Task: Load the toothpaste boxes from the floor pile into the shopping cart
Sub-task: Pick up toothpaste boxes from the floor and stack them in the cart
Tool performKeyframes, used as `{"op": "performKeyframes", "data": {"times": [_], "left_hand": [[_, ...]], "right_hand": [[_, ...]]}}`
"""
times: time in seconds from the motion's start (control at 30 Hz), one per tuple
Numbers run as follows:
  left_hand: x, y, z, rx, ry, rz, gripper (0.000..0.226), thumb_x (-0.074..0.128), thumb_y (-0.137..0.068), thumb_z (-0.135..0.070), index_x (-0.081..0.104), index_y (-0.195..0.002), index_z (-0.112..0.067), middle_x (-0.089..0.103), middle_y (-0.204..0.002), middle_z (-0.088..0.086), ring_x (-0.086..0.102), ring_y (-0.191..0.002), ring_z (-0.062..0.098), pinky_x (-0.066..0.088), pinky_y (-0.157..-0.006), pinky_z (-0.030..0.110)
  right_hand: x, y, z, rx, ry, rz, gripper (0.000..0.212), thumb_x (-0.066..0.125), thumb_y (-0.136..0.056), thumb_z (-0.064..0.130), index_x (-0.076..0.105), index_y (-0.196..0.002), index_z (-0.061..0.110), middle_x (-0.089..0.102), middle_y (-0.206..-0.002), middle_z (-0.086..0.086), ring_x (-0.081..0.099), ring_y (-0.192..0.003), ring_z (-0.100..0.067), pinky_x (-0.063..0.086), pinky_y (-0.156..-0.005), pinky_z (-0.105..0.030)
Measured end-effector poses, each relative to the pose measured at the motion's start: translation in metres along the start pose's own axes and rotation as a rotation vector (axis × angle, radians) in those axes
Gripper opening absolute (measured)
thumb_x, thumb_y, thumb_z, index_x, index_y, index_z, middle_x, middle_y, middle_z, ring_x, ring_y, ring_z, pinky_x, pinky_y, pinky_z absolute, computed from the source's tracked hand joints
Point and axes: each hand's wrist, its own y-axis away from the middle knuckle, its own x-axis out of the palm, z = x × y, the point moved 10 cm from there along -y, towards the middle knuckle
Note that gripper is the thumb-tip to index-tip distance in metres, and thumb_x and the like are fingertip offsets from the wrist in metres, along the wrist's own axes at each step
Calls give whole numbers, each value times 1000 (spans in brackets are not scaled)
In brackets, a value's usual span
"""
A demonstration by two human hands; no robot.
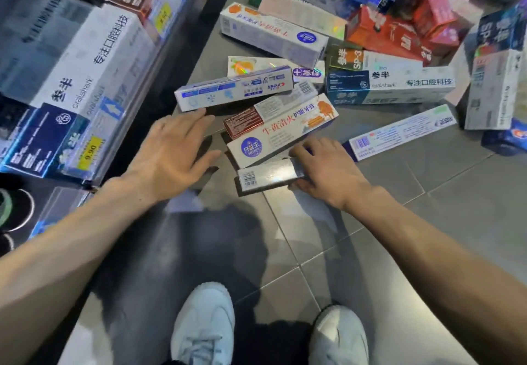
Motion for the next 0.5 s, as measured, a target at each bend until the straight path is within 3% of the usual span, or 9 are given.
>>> {"op": "performKeyframes", "data": {"times": [0.17,0.27,0.33,0.4,0.5], "left_hand": [[-7,3,14,-60,23,10,76,36,-94,-59,47,-145,-3,52,-146,23,51,-131,42,43,-107,54],[-8,1,-1,-68,80,5,76,38,-94,-60,45,-146,-6,53,-145,21,50,-132,39,43,-108,55],[-7,-5,-12,-49,70,-2,70,44,-97,-56,44,-147,-7,53,-145,19,49,-134,37,42,-110,55],[-9,-16,-15,-59,80,-7,68,48,-97,-53,43,-147,-7,54,-144,18,50,-133,37,42,-109,54],[-18,-41,-17,-67,112,-38,68,47,-97,-56,41,-146,-10,53,-145,15,51,-131,35,43,-107,52]], "right_hand": [[9,6,-5,58,-82,104,50,69,-85,55,55,-117,19,62,-111,-5,58,-106,-32,42,-86,-40],[-4,27,-17,218,-491,12,42,78,-83,44,58,-107,15,63,-97,-1,60,-92,-28,41,-71,-37],[-6,40,-27,367,-766,-23,41,80,-84,38,60,-109,13,67,-98,-1,63,-89,-23,49,-74,-39],[-5,49,-33,486,-1078,-58,38,79,-86,30,61,-113,11,72,-102,-3,69,-90,-20,56,-76,-32],[-9,54,-33,557,-1537,-131,38,74,-88,20,59,-120,9,76,-106,-8,73,-89,-23,58,-73,-32]]}}
